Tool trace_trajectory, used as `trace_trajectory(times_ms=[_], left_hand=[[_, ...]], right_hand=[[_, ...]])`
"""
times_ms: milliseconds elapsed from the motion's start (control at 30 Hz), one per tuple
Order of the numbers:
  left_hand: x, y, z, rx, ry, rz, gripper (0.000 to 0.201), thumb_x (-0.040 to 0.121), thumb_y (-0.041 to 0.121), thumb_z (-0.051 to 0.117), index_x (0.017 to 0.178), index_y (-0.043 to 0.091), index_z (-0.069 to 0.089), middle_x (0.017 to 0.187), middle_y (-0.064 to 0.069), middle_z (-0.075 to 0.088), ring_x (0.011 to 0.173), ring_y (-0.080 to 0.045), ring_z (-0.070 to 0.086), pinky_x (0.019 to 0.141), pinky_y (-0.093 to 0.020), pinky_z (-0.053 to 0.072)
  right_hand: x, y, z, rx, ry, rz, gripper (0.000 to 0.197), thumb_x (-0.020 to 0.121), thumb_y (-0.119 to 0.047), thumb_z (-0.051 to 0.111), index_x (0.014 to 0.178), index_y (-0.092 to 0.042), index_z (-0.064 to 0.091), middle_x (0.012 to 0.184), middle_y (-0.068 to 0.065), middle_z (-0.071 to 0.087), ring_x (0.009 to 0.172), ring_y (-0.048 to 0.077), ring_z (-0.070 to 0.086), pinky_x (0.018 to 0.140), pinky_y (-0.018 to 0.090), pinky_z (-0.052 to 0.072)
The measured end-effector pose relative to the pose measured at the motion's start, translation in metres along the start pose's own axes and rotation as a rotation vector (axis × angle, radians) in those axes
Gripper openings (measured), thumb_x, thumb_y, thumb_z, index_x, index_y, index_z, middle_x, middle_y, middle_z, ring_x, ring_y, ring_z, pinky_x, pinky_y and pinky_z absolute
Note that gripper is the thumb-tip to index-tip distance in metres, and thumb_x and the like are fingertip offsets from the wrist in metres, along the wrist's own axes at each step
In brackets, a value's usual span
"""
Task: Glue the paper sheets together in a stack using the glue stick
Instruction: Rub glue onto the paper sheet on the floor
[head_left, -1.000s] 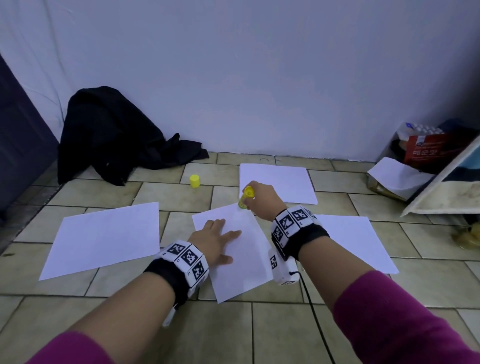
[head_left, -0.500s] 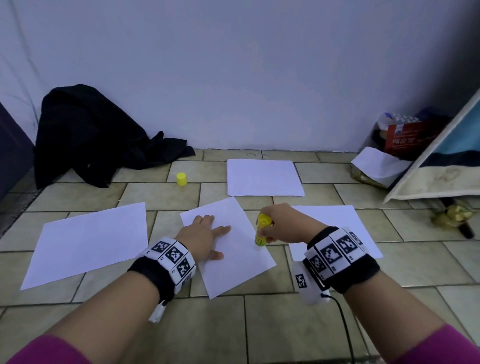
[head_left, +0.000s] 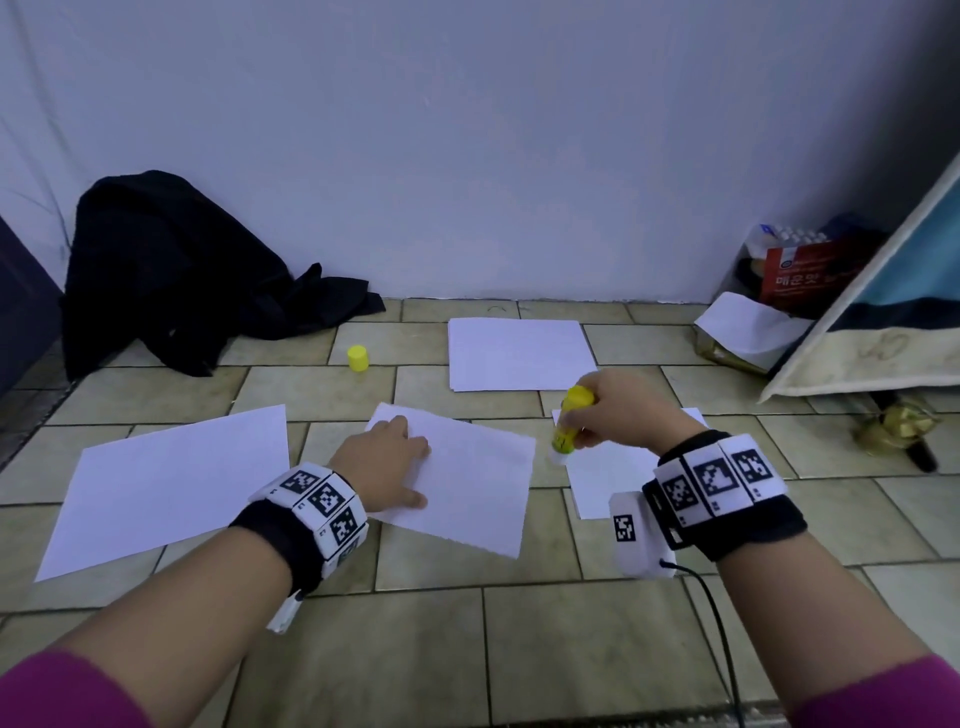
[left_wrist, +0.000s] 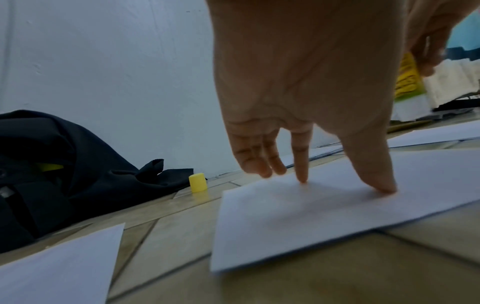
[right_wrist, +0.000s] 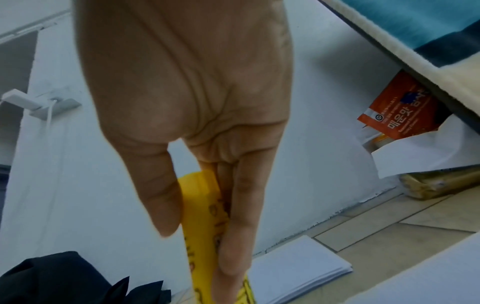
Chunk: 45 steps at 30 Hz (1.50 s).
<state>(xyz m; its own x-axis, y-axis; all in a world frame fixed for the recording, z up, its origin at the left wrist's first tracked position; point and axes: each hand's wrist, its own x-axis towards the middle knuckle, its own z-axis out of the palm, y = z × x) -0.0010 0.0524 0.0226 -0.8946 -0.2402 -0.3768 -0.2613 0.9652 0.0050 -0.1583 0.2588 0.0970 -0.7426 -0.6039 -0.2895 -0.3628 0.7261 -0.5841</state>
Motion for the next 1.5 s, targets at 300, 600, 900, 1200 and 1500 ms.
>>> trace_trajectory(times_ms=[300, 600, 900, 1200, 1500], left_hand=[[0.002, 0.005, 0.008, -0.051, 0.011, 0.118, 0.058, 0.094, 0.042, 0.049, 0.148, 0.036, 0.026, 0.156, 0.005, 0.015, 0.139, -0.017, 0.021, 0.102, -0.037, 0.041], [0.004, 0.004, 0.015, -0.071, -0.009, 0.082, 0.06, 0.098, 0.043, 0.044, 0.152, 0.033, 0.019, 0.159, 0.005, 0.015, 0.14, -0.019, 0.018, 0.108, -0.039, 0.036], [0.0, 0.004, 0.023, -0.123, 0.026, 0.046, 0.058, 0.099, 0.04, 0.042, 0.151, 0.036, 0.018, 0.16, 0.011, 0.009, 0.142, -0.018, 0.013, 0.101, -0.039, 0.042], [0.003, 0.003, 0.02, -0.095, 0.006, 0.047, 0.059, 0.098, 0.042, 0.044, 0.151, 0.036, 0.018, 0.159, 0.009, 0.011, 0.142, -0.018, 0.014, 0.101, -0.041, 0.042], [0.005, 0.0, 0.012, 0.009, -0.033, 0.09, 0.056, 0.102, 0.015, 0.033, 0.151, 0.035, 0.017, 0.159, 0.004, 0.013, 0.14, -0.021, 0.018, 0.096, -0.04, 0.045]], right_hand=[[0.028, -0.007, 0.019, 0.158, 0.173, -0.05, 0.022, 0.084, -0.013, 0.063, 0.102, -0.001, 0.06, 0.103, 0.017, 0.065, 0.09, 0.031, 0.067, 0.079, 0.04, 0.058], [0.057, -0.033, 0.058, 0.205, 0.162, -0.102, 0.027, 0.086, -0.016, 0.062, 0.111, -0.004, 0.058, 0.105, 0.016, 0.064, 0.093, 0.032, 0.065, 0.082, 0.042, 0.055], [0.086, -0.048, 0.068, -0.004, 0.088, -0.067, 0.019, 0.087, -0.017, 0.058, 0.102, -0.005, 0.058, 0.099, 0.012, 0.061, 0.093, 0.027, 0.06, 0.073, 0.032, 0.051], [0.057, -0.037, 0.054, -0.201, -0.051, -0.086, 0.018, 0.089, -0.015, 0.056, 0.104, -0.005, 0.054, 0.106, 0.013, 0.06, 0.093, 0.027, 0.062, 0.069, 0.03, 0.049], [0.034, -0.019, 0.051, -0.219, -0.105, -0.067, 0.011, 0.087, -0.015, 0.057, 0.095, -0.01, 0.051, 0.103, 0.013, 0.064, 0.091, 0.027, 0.067, 0.078, 0.036, 0.055]])
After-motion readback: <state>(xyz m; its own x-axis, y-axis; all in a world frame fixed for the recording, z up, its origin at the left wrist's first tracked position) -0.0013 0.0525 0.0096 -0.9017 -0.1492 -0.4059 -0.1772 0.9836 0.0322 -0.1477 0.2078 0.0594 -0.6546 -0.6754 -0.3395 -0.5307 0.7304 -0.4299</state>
